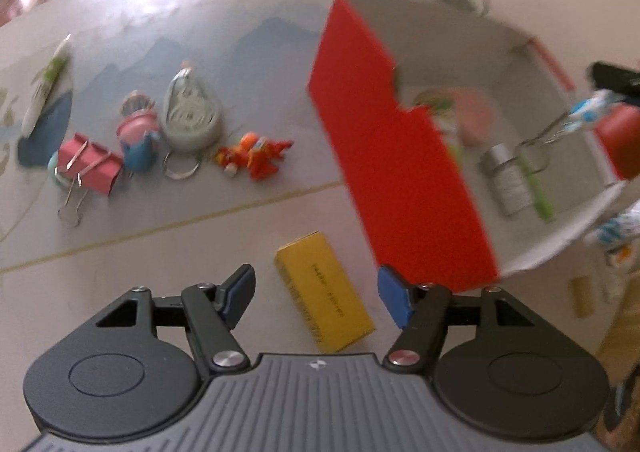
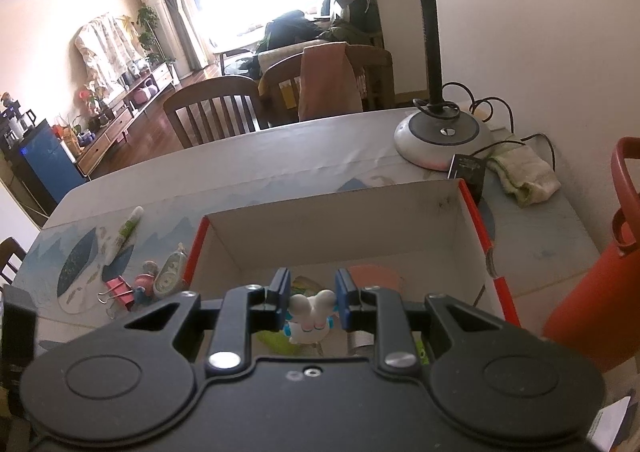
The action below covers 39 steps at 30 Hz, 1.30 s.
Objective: Organize rigid objects
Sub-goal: 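Lift the yellow box and astronaut figure with both tools toward the red box, then lower both items into the red box and open both tools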
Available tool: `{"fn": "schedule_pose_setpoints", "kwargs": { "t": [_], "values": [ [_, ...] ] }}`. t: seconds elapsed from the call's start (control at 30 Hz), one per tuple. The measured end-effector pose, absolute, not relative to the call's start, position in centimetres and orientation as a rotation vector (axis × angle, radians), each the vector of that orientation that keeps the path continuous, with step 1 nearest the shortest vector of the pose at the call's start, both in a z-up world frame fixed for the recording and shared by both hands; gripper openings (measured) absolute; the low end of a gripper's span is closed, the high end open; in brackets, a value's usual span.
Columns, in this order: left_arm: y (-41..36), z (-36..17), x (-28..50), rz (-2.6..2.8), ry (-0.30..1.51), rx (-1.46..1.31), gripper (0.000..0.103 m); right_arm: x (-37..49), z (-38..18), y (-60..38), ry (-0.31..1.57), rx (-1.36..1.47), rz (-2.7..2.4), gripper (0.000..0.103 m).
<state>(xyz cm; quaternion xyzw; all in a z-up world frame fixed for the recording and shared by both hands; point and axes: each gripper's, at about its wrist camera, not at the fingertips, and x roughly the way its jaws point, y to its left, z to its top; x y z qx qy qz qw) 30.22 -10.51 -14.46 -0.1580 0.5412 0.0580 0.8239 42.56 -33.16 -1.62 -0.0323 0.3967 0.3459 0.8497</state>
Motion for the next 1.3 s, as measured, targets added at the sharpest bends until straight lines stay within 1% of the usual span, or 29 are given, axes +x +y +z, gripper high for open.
{"fn": "schedule_pose_setpoints", "kwargs": {
  "t": [0.17, 0.27, 0.3, 0.37, 0.4, 0.43, 0.53, 0.63, 0.83, 0.97, 1.13, 1.3],
  "values": [
    [-10.7, -16.3, 30.8, 0.175, 1.193, -0.35, 0.067, 43.1, -1.8, -33.7, 0.838, -0.067, 0.724, 0.023],
    [-10.6, -16.6, 30.9, 0.193, 1.188, -0.349, 0.066, 43.3, -1.9, -34.0, 0.838, -0.067, 0.721, 0.023],
    [-10.6, -16.6, 30.9, 0.196, 1.186, -0.346, 0.064, 43.4, -1.9, -34.1, 0.838, -0.066, 0.72, 0.023],
    [-10.8, -16.5, 30.9, 0.193, 1.181, -0.336, 0.058, 43.5, -2.0, -34.3, 0.84, -0.062, 0.719, 0.023],
    [-10.9, -16.4, 30.9, 0.189, 1.179, -0.336, 0.052, 43.6, -2.0, -34.3, 0.841, -0.062, 0.719, 0.023],
    [-11.0, -16.4, 30.9, 0.185, 1.177, -0.336, 0.042, 43.7, -2.0, -34.4, 0.841, -0.061, 0.719, 0.023],
    [-11.2, -16.2, 30.8, 0.181, 1.173, -0.322, 0.031, 43.8, -2.0, -34.5, 0.841, -0.059, 0.72, 0.023],
    [-11.0, -15.9, 30.5, 0.178, 1.162, -0.315, 0.029, 43.8, -2.1, -34.5, 0.842, -0.055, 0.72, 0.023],
    [-10.2, -13.0, 29.6, 0.152, 1.099, -0.317, 0.029, 44.0, -2.1, -34.7, 0.838, -0.047, 0.723, 0.023],
    [-9.8, -10.1, 29.9, 0.117, 1.043, -0.329, 0.029, 44.4, -2.2, -35.0, 0.835, -0.04, 0.714, 0.023],
    [-9.8, -4.9, 30.2, 0.068, 0.935, -0.323, 0.028, 44.9, -2.4, -35.3, 0.833, -0.032, 0.701, 0.023],
    [-11.0, -2.1, 32.3, -0.016, 0.87, -0.324, 0.029, 45.5, -2.6, -35.5, 0.832, -0.031, 0.685, 0.023]
  ]
}}
